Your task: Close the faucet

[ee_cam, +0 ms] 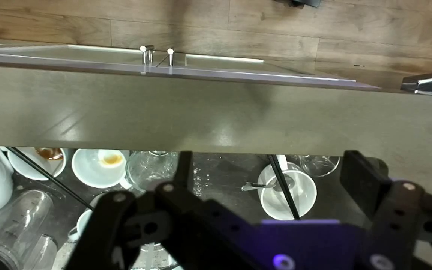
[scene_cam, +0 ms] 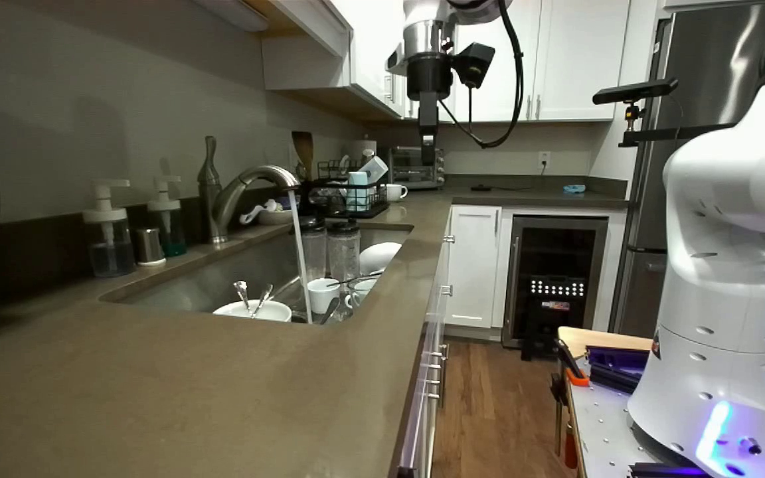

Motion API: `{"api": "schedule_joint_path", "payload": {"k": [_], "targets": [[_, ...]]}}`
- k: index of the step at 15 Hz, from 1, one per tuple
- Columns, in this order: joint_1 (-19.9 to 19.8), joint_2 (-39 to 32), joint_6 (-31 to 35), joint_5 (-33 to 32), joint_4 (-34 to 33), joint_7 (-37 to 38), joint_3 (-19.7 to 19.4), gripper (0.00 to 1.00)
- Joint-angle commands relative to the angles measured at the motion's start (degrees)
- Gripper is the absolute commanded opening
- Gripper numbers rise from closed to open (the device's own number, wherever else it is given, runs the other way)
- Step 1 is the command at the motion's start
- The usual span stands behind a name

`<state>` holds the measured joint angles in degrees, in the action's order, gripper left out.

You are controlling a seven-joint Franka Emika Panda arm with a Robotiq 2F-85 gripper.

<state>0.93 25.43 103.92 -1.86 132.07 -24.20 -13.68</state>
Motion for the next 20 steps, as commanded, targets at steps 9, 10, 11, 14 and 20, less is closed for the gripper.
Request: {"api": "schedule_joint_path", "payload": {"k": [9,10,11,14,20], "targets": [[-1.19,-3.14,1.66,1.19,-2.83,-0.85,0.56,1.00],[-1.25,-4.21,1.76,1.24,-3.91,-0.88,0.42,1.00],[-1.31,-4.87,1.78,1.28,-4.63,-0.95,0.38,1.00],[-1.54,-6.78,4.35,1.76,-6.72,-1.07,0.20,1.00],[-1.42,-6.94,13.70,4.29,-4.59,-3.03,-0.30,1.00]]}}
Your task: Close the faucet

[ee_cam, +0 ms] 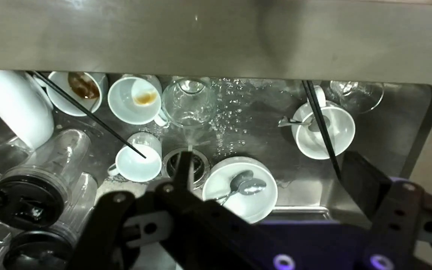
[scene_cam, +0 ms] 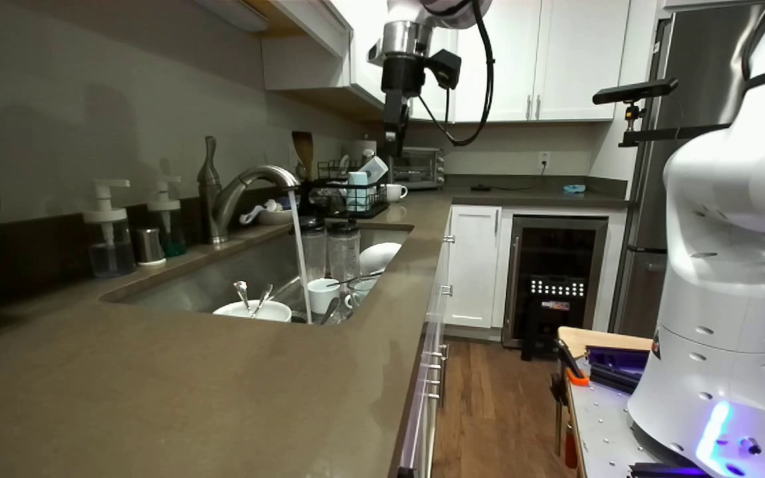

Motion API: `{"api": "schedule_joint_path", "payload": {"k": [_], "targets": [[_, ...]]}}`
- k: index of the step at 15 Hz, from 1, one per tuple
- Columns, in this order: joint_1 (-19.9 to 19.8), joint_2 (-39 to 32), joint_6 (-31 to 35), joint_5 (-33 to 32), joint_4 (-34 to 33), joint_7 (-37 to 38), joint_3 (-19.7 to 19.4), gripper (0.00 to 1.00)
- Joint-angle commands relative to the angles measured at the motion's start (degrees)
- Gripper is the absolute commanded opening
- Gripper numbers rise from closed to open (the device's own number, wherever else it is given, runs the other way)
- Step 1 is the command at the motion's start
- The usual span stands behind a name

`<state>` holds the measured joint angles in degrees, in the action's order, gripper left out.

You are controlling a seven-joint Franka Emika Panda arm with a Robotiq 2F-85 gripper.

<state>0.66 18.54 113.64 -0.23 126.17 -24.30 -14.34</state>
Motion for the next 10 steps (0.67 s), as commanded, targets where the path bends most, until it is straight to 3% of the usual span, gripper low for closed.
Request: {"api": "schedule_joint_path", "payload": {"k": [1,10], "targets": [[-1.15,-0.01,5.46,3.00,1.85,-3.18,0.33,1.00],[-0.93,0.47,25.15,3.67,9.32,-2.07,0.88,1.00]]}}
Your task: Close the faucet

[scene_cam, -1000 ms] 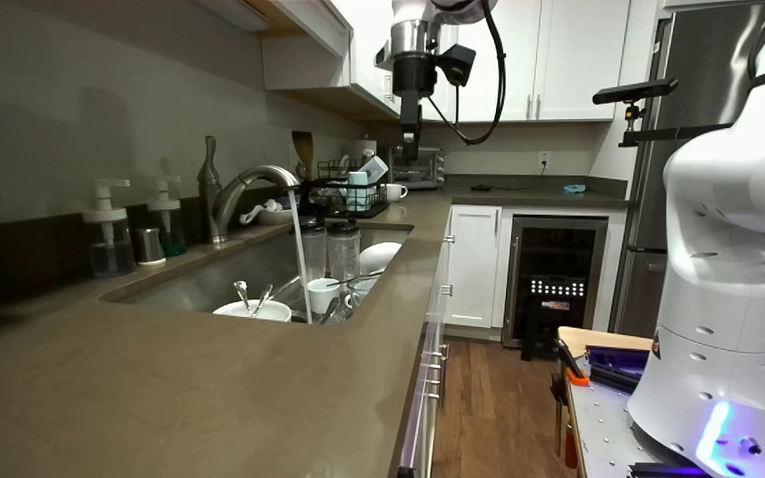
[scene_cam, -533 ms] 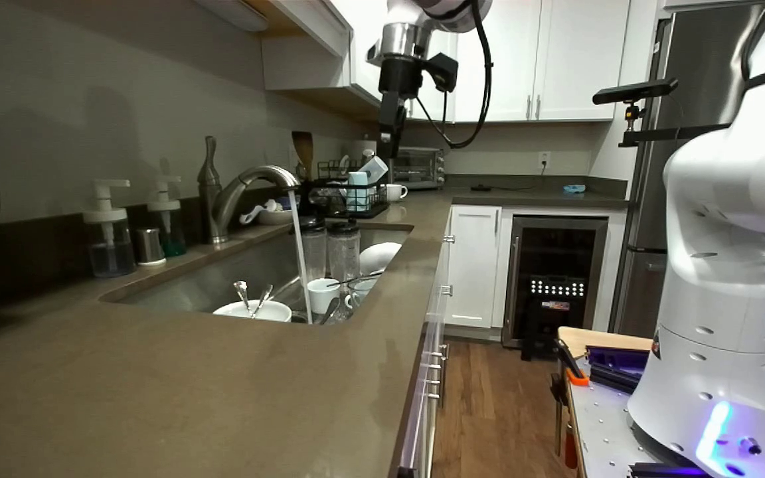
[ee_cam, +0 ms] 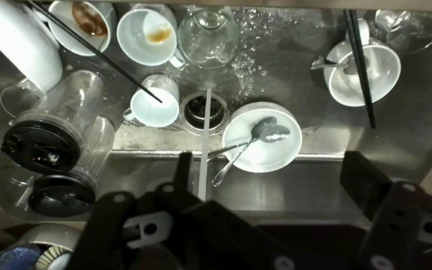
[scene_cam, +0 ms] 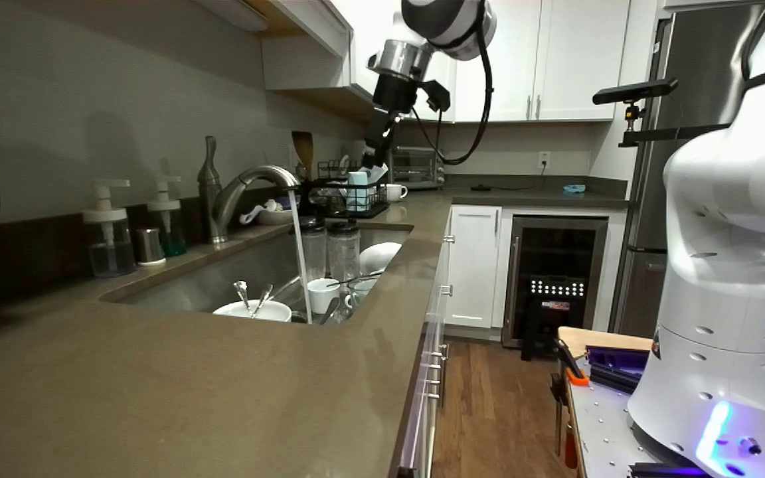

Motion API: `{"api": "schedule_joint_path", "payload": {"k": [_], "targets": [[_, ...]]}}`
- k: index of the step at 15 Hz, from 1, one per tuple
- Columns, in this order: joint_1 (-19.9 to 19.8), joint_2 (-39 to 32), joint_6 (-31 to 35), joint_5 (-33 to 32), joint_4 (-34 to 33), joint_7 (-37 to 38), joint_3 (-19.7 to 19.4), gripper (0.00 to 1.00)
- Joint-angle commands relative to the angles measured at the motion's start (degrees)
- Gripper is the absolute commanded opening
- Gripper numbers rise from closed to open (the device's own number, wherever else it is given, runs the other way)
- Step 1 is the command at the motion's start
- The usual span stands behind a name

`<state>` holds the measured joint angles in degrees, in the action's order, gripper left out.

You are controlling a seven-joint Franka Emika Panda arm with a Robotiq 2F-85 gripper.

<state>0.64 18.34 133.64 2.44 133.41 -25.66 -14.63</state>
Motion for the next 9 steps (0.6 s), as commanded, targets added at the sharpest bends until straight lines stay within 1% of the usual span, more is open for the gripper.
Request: {"api": "schedule_joint_path", "payload": {"k": [1,5,9], "targets": [[-0.76,0.53,6.59,1.06,2.25,-0.74,1.22,1.00],[-0.55,-0.46,10.04,0.64,1.02,-0.34,1.62,1.00],[-0.32,-2.49,11.00,0.81,-2.45,-0.27,1.54,1.00]]}}
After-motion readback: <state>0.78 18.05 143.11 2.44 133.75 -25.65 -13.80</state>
